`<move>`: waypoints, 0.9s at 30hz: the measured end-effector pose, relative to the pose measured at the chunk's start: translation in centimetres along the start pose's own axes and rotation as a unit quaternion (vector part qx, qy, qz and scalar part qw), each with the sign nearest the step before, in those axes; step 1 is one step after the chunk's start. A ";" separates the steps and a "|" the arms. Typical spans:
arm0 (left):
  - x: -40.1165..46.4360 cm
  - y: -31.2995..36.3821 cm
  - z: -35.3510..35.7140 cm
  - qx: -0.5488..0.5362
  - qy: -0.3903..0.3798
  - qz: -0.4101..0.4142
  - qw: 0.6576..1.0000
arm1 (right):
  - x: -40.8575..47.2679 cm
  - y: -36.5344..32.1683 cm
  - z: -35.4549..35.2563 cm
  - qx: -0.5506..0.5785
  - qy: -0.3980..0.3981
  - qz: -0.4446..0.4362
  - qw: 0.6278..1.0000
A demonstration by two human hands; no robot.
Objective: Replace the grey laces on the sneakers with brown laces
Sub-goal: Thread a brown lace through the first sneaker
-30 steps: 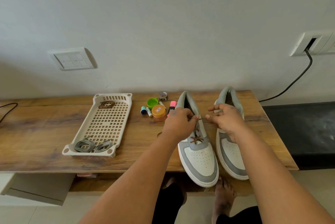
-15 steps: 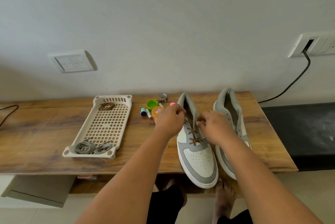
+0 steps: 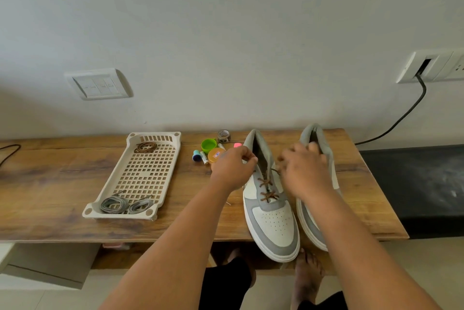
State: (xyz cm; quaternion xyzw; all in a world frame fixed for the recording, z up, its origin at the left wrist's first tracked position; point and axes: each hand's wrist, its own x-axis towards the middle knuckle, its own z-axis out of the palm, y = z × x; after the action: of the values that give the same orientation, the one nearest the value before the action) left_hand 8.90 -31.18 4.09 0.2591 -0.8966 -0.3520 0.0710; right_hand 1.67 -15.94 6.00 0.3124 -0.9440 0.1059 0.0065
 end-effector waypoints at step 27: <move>-0.5 -0.6 -3.4 0.045 -0.118 0.026 0.992 | 0.9 2.0 -0.2 0.234 -0.035 0.014 0.971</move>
State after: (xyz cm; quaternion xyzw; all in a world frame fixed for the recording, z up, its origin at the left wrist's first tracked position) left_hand 10.62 -33.29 6.21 0.1950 -0.9203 -0.3371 -0.0380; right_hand -0.27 -14.85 5.83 0.2955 -0.8968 0.3134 -0.1014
